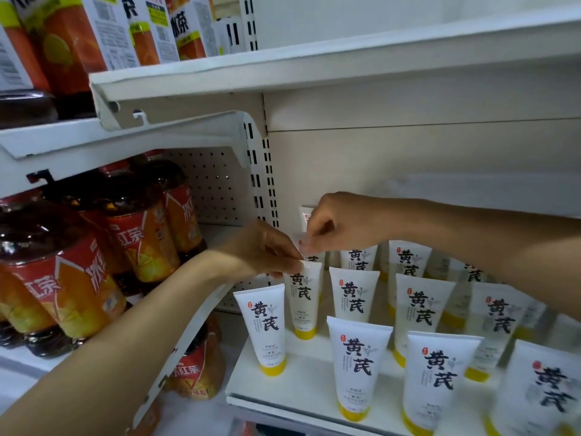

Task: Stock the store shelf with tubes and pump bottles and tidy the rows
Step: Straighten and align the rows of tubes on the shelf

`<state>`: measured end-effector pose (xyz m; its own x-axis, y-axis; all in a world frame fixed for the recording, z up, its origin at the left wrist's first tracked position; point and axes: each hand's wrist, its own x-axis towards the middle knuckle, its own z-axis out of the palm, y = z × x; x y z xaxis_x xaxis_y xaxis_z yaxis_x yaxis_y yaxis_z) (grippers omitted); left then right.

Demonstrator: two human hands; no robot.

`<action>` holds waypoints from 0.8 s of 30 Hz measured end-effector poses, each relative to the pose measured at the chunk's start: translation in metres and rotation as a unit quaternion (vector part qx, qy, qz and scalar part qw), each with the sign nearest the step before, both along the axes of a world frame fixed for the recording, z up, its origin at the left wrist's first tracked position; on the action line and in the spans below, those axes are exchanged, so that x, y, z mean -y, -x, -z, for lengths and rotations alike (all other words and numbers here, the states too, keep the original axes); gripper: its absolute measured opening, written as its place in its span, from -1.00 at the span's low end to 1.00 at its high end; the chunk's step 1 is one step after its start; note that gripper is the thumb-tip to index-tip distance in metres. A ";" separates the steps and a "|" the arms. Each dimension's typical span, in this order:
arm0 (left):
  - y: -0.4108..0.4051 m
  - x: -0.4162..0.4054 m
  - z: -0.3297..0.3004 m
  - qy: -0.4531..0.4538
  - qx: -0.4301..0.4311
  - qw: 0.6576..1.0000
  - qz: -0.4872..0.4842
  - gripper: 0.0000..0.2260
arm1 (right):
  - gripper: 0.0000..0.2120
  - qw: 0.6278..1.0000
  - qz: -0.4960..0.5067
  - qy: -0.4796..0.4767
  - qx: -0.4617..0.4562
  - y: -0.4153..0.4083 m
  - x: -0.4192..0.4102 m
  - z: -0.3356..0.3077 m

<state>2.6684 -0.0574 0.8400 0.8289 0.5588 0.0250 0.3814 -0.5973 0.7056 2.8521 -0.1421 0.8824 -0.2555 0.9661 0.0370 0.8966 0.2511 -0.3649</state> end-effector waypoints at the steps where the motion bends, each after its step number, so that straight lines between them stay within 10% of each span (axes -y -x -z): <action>1: 0.000 0.000 0.001 -0.001 0.000 1.000 -0.004 -0.94 | -0.72 1.000 -0.011 0.021 -0.003 0.002 0.002 0.001; 18: 0.009 0.009 -0.006 0.009 -0.007 0.999 -0.031 -0.90 | -0.86 0.997 0.019 -0.017 0.067 0.012 0.006 0.012; 24: 0.040 0.030 -0.005 0.038 0.189 0.971 -0.139 -0.58 | -0.83 0.997 0.020 -0.001 0.071 0.014 0.009 0.013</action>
